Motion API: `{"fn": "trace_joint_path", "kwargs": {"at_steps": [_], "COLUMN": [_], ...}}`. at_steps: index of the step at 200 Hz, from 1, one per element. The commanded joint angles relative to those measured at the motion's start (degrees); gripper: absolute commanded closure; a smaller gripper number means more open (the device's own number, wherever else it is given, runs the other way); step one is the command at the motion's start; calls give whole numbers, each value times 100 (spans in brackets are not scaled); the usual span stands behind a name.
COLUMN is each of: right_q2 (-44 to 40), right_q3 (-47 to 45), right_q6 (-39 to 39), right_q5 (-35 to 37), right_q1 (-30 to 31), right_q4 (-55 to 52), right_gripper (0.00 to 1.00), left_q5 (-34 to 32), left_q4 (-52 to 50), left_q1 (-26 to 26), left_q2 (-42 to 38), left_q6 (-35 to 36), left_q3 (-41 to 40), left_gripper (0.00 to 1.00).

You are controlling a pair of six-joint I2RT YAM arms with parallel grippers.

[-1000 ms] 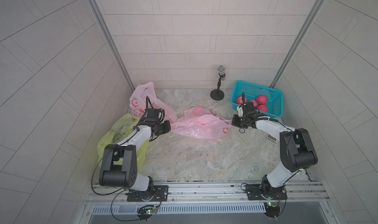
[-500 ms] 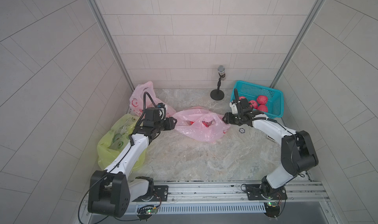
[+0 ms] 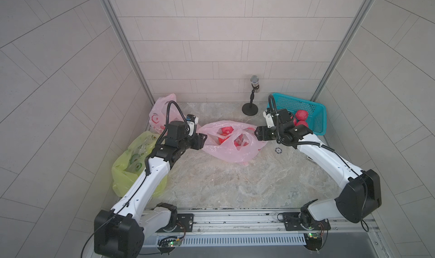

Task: Untie the knot of a plastic bag & take out the apple
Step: Untie the plastic bag at the center of the board.

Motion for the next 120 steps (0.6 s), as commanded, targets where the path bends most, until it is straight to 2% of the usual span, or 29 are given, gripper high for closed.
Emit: {"fn": "trace_joint_path", "kwargs": {"at_steps": [1, 22, 69, 120], "right_q2": [-290, -321, 321, 841], "right_q3": [79, 190, 758, 751], "right_q6": [-264, -319, -514, -623], "right_q5": [379, 364, -433, -884], "right_q1": [160, 263, 634, 1015], "right_q4": [-245, -104, 57, 208], "right_gripper": [16, 14, 15, 16], "left_q5": [-201, -335, -431, -960], "left_q4": [-230, -351, -452, -261], "left_q1": [-200, -467, -973, -1349], "left_q2": [96, 353, 1319, 2225], "left_q6": [606, 933, 1832, 2644], "left_q3": [411, 788, 1475, 1938], "left_gripper": [40, 39, 34, 30]}}
